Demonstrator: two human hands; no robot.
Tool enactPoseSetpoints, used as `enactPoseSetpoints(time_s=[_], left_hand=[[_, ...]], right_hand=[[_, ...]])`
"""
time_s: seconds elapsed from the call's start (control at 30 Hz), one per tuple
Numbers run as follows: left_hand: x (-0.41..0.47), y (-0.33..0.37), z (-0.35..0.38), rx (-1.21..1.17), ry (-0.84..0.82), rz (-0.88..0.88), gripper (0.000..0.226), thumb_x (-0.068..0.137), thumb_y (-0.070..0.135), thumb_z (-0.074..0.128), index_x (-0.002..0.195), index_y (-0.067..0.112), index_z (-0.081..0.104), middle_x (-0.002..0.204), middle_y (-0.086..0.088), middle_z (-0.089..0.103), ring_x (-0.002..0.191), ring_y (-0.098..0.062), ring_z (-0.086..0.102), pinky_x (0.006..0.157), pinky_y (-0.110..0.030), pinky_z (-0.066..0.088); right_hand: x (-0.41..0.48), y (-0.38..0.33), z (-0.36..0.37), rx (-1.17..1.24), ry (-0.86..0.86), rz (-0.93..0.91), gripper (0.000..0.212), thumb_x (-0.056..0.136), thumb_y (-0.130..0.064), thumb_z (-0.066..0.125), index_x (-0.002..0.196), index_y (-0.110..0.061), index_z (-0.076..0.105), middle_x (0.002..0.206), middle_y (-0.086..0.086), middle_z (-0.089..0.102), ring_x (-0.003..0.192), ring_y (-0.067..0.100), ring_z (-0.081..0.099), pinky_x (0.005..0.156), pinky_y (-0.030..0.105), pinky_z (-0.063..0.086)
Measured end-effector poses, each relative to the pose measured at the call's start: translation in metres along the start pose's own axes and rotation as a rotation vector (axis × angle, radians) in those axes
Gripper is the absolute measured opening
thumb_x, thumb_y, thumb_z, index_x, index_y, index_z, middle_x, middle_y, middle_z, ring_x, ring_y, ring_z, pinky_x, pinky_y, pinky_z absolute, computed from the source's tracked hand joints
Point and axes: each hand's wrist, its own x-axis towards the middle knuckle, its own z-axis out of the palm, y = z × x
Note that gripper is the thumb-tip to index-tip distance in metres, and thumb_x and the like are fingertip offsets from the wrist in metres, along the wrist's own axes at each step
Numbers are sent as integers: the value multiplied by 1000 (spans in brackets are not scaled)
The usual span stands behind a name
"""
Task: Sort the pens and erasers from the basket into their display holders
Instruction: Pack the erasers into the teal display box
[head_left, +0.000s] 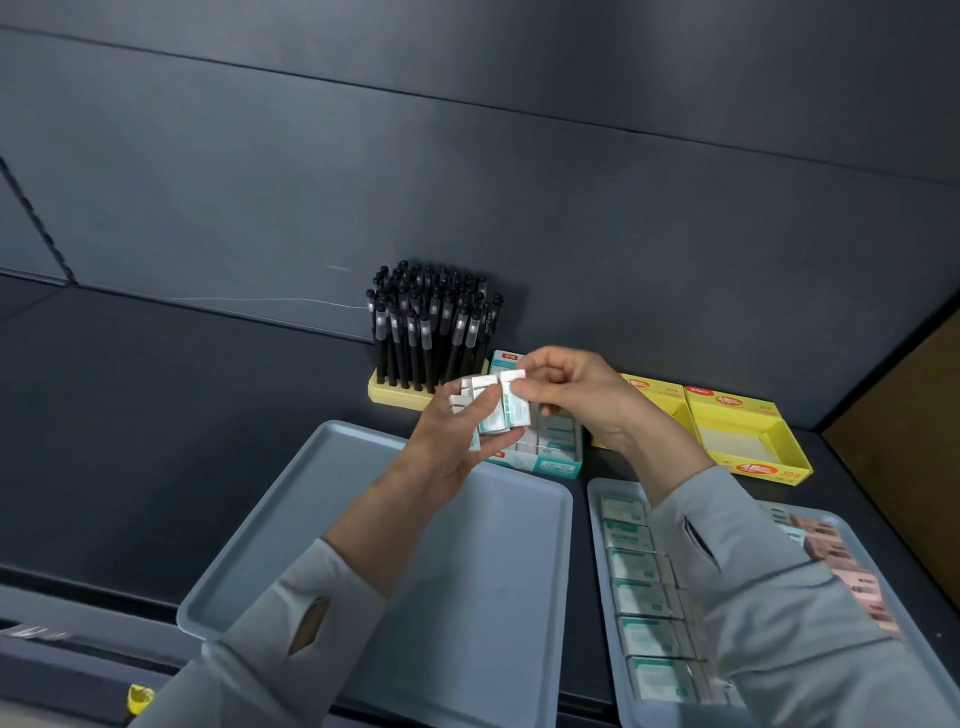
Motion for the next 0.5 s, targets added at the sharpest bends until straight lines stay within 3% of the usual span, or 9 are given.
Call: enactPoseSetpoints(time_s=[0.07, 0.17, 0.23, 0.33, 0.4, 0.5], left_hand=[[1, 0, -4, -14, 47, -6, 31, 95, 10, 59, 122, 0, 50, 117, -24, 65, 98, -31, 70, 75, -37, 60], [4, 4, -9, -66, 123, -12, 26, 96, 11, 58, 118, 0, 52, 117, -25, 64, 97, -32, 70, 71, -35, 60], [5, 7, -12, -90, 151, -17, 28, 96, 11, 58, 121, 0, 51, 117, -25, 63, 97, -31, 70, 71, -34, 61], [4, 10, -15, -88, 154, -21, 28, 96, 11, 58, 120, 0, 51, 113, -24, 65, 97, -30, 70, 74, -35, 61], [2, 12, -17, -86, 151, -26, 28, 96, 12, 58, 120, 0, 52, 110, -23, 66, 96, -30, 71, 76, -36, 61], [2, 13, -19, -95, 140, -32, 31, 97, 12, 57, 123, -1, 50, 114, -25, 65, 98, -31, 70, 75, -35, 61]], right_hand=[[3, -2, -8, 75, 110, 16, 17, 87, 4, 66, 94, -10, 60, 76, 8, 64, 59, 12, 57, 53, 17, 50], [13, 6, -18, -96, 314, 84, 19, 88, 7, 63, 97, -9, 62, 88, 11, 64, 69, 16, 64, 62, 22, 59], [20, 18, -16, -84, 312, 178, 18, 87, 7, 65, 93, -9, 63, 98, 14, 67, 79, 18, 69, 67, 24, 60], [28, 32, -7, -31, 228, 256, 23, 84, 4, 70, 102, -6, 61, 106, 18, 70, 89, 24, 72, 80, 32, 60], [33, 37, -6, -358, 230, 173, 28, 79, -3, 77, 104, -10, 67, 106, 8, 71, 93, 22, 70, 87, 33, 57], [37, 39, -2, -813, 261, 1, 16, 82, -11, 75, 97, -18, 75, 108, -3, 71, 98, 17, 65, 89, 27, 51]])
